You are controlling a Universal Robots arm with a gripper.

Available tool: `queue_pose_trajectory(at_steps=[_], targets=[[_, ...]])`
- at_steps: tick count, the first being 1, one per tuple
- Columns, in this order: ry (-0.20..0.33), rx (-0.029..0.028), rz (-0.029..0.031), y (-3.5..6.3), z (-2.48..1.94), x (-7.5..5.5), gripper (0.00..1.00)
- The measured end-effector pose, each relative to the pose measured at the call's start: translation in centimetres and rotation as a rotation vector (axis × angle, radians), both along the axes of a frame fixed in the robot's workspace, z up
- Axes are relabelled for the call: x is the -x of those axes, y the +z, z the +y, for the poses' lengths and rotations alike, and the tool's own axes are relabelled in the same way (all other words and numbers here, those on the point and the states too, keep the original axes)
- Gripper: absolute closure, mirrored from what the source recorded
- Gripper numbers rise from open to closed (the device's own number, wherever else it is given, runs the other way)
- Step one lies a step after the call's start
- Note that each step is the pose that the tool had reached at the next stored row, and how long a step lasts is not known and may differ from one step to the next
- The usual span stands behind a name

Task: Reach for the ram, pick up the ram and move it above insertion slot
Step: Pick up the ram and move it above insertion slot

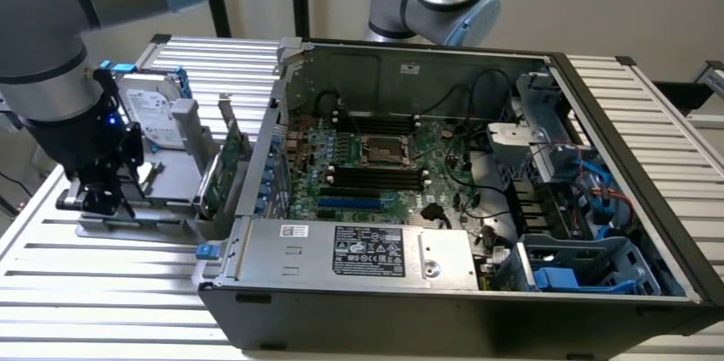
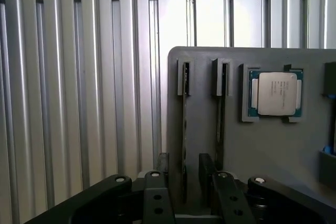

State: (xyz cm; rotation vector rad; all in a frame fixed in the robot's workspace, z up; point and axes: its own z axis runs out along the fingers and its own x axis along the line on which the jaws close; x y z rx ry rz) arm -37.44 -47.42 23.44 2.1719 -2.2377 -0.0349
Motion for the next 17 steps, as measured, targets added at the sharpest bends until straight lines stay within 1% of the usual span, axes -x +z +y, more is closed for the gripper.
queue_pose_trajectory(at_steps=[17], targets=[[0.031,-0.0001,-0.0001,-3.1,-0.1,0.1,0.64]])
